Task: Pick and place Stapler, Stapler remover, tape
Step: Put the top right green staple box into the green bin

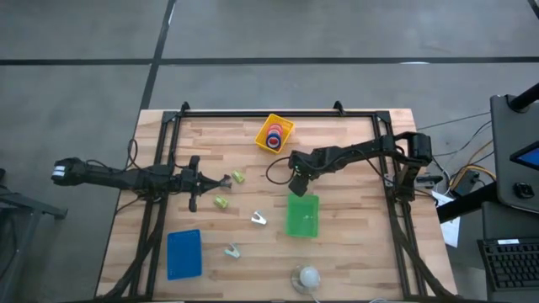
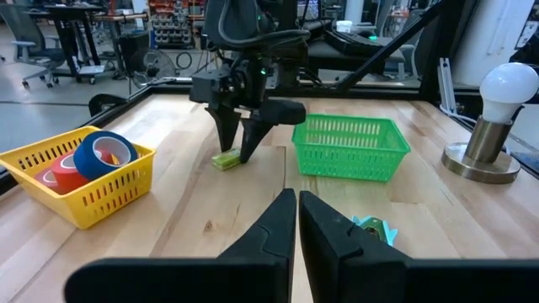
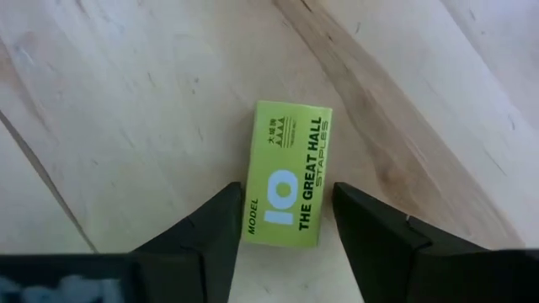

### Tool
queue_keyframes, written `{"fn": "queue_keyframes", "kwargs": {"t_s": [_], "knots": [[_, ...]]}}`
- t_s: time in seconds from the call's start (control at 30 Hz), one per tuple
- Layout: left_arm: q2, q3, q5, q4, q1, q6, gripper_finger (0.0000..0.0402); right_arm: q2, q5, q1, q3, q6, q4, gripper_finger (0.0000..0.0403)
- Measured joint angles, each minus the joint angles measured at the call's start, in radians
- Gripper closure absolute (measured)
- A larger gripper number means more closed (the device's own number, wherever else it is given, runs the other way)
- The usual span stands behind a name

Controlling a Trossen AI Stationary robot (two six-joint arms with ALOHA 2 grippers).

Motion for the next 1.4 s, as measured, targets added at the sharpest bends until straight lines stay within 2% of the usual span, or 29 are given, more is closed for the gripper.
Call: {"fn": "queue_keyframes", "kwargs": {"t_s": [0.3, 0.43, 0.63, 0.97, 1.23, 1.4], "knots": [[0.000, 0.000, 0.000, 0.000, 0.000, 0.000, 0.0378, 0.000, 0.027, 0.000, 0.000, -0.041, 0.005, 0.0300], [0.000, 0.000, 0.000, 0.000, 0.000, 0.000, 0.0378, 0.000, 0.026, 0.000, 0.001, -0.071, 0.003, 0.0300], [0.000, 0.000, 0.000, 0.000, 0.000, 0.000, 0.0378, -0.029, 0.011, 0.001, 0.001, -0.052, -0.011, 0.0276], [0.000, 0.000, 0.000, 0.000, 0.000, 0.000, 0.0378, -0.175, 0.003, 0.042, 0.002, -0.048, -0.034, 0.0295], [0.000, 0.000, 0.000, 0.000, 0.000, 0.000, 0.0378, -0.308, -0.001, 0.182, 0.002, -0.052, -0.132, 0.0286], [0.000, 0.000, 0.000, 0.000, 0.000, 0.000, 0.0378, -0.338, 0.000, 0.308, 0.002, -0.009, -0.112, 0.0291]]}}
